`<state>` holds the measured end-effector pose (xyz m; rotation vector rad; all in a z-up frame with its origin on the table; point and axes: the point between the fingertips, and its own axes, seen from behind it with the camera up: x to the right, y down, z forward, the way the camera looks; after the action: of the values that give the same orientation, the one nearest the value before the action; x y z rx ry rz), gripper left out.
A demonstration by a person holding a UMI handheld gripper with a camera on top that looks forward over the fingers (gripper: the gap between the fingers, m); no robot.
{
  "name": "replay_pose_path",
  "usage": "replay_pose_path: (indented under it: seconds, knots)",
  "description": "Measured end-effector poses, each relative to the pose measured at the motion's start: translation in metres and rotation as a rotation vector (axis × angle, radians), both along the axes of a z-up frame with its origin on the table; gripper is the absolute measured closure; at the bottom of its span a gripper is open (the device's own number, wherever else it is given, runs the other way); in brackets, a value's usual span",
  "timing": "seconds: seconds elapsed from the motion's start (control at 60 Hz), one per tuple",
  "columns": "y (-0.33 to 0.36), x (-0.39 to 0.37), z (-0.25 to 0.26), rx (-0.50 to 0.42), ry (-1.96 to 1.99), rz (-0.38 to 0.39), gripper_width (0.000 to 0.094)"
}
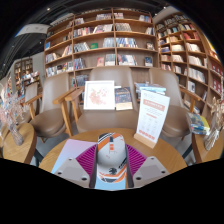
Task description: Arrange mouse
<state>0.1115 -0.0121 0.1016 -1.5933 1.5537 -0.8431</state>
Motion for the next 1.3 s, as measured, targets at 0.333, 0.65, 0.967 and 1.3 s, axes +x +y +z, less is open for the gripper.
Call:
replay_pose_path:
  seconds: [0.333, 0.65, 0.967, 1.3]
  knots:
    - [0.077, 0.038, -0.091, -0.011, 0.123, -0.005, 0.0501]
    - [0.075, 0.031, -0.099, -0.079, 0.102, -0.014, 0.0104]
    - [0.071, -0.113, -0.004, -0.045, 0.043, -0.031, 0.0091]
    - [0.039, -0.295, 0.027, -0.079, -0.008, -0.031, 0.0090]
